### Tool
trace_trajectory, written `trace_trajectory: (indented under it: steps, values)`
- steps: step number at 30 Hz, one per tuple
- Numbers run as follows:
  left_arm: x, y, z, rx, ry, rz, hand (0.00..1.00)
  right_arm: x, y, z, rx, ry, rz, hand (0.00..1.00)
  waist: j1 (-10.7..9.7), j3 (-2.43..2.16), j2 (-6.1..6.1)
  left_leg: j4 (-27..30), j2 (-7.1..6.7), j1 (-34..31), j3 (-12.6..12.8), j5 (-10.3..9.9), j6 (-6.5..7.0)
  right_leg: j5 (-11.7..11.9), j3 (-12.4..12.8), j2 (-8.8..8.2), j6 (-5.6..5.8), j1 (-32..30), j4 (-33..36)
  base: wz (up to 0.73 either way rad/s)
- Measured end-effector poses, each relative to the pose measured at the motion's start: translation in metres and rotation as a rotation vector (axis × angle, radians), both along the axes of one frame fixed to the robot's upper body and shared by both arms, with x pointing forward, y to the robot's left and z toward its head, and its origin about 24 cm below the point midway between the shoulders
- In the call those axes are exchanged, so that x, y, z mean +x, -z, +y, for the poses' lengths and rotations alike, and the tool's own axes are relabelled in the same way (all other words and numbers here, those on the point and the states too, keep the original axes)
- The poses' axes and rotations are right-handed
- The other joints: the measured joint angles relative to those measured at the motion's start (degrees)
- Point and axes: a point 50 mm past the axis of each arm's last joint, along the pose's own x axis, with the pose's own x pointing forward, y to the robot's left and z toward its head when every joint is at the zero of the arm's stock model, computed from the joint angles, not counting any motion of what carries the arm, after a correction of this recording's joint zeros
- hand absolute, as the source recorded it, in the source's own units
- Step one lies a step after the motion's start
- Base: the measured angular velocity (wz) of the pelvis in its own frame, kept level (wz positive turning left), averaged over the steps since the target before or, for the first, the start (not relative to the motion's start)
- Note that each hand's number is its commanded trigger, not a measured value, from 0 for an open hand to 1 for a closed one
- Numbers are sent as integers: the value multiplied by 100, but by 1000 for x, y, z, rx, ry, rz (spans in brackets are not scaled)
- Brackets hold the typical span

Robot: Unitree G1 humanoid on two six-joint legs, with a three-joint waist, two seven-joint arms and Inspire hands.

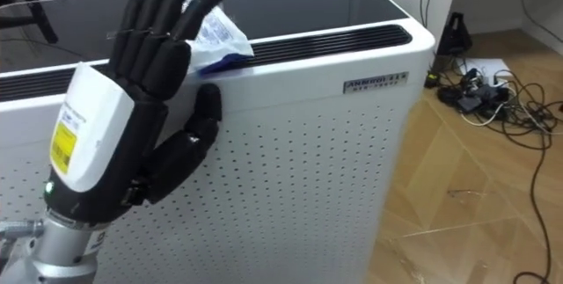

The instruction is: Pick garbage

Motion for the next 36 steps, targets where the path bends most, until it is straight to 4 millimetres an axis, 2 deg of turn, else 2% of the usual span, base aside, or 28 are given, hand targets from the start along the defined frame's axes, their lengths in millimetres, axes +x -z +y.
trace_trajectory:
  steps: [1, 3, 6, 14, 31, 34, 36]
  values:
    - [0, 1, 1, -7, 1, 12, 100, 0, 0, -1, -3, -4, 2, 100, -1, 9, -6, -12, 0, 20, 11, 5, 1, 3, 3, -1, 0, 10, 0, -9]
    - [1, 5, 4, -12, -13, 54, 100, 0, -1, -3, -16, -14, 8, 100, -35, -17, 49, -42, -2, 63, 28, 20, 1, 9, -2, -11, -1, 30, 7, -5]
    - [4, 4, 6, -47, -19, 88, 100, 4, -4, -4, -20, -23, -2, 100, -54, -3, 91, -78, -1, 84, 33, 61, -16, 19, 2, -10, -17, 25, 24, 0]
    - [12, -16, 11, -102, 2, 97, 100, 8, -7, -2, -20, -27, -8, 100, -88, 1, 84, -235, -2, 145, 36, 179, -63, 36, 12, 12, -47, 19, -9, 0]
    - [3, -28, 11, -106, 26, 56, 100, 22, -18, 3, -11, -48, -81, 100, -143, 6, 66, -305, 0, 149, 41, 186, -52, 43, -10, 10, -44, 5, -98, 0]
    - [5, -28, 14, -195, 61, 95, 100, 23, -18, 2, -13, -35, -86, 100, -156, 8, 69, -326, 0, 145, -6, 186, -52, 42, -18, 12, -43, 19, -98, 0]
    - [7, -30, 18, -319, 122, 161, 100, 23, -18, 1, -11, -27, -88, 100, -163, 15, 80, -344, 7, 141, 33, 186, -53, 42, -9, 21, -44, 6, -100, 0]
